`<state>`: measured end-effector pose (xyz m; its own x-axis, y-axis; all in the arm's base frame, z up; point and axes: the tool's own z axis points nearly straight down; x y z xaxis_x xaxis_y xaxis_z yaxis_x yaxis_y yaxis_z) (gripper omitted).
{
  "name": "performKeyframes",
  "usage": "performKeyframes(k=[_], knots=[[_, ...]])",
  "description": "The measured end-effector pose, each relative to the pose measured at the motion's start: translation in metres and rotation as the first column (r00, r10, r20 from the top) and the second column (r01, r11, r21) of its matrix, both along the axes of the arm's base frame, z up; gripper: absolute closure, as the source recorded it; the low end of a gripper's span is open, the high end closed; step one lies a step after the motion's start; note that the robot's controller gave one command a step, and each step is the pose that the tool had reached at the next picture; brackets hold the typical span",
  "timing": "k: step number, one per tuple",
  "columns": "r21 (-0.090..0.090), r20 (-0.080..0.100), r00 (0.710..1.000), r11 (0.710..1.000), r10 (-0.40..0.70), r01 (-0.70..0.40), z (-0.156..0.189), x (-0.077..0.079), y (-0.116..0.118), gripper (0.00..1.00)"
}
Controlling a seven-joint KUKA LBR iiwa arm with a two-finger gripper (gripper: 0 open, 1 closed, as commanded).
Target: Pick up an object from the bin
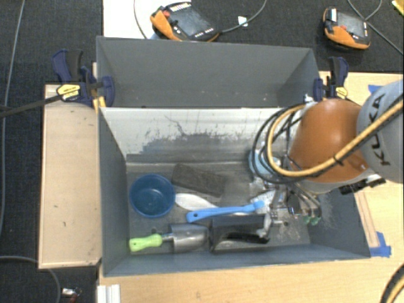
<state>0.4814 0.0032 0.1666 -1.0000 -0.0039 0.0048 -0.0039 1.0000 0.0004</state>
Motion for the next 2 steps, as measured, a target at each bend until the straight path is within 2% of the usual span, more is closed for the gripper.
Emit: performKeyframes(k=[1, 2], knots=[[0.000, 0.007, 1.000, 1.000, 0.000, 0.000, 0.003, 0.002, 0.000, 0.00], [0.004, 0.016, 0.999, 0.999, -0.044, 0.043, -0.090, 0.035, 0.074, 0.00]])
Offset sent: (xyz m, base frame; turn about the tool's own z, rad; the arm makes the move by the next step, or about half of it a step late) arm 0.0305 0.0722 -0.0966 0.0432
